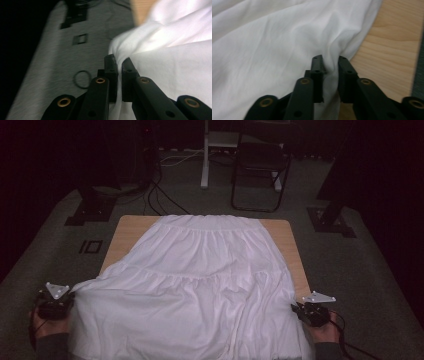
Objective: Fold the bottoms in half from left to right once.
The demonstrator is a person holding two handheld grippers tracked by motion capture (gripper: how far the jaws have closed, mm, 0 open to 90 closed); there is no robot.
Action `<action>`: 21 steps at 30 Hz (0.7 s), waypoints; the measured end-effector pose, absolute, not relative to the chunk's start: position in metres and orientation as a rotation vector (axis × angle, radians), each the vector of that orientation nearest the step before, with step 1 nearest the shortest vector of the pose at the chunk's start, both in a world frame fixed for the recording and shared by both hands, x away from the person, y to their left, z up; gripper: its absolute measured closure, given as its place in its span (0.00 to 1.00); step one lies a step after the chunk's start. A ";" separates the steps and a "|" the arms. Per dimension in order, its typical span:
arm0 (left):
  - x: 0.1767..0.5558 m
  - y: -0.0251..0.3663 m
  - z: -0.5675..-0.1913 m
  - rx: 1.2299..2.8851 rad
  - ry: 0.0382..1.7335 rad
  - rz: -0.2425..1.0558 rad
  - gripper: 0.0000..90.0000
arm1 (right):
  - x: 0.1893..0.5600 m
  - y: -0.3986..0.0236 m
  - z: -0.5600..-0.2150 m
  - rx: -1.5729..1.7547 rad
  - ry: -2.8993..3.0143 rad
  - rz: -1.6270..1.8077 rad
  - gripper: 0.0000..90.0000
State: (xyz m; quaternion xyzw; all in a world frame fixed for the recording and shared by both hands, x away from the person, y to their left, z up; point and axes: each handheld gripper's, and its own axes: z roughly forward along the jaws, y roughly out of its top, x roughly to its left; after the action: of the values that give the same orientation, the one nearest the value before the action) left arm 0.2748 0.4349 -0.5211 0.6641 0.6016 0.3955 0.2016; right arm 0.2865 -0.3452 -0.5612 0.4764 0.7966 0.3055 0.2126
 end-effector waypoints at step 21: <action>0.242 0.329 -0.412 1.793 1.146 0.974 0.97 | 0.290 -0.345 -0.564 1.324 2.195 0.905 0.84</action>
State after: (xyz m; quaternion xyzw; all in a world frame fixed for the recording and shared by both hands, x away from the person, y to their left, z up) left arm 0.2420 0.3292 -0.4116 0.7056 0.4509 0.3833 0.3898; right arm 0.2901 -0.3445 -0.5640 0.4762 0.7895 0.3254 0.2098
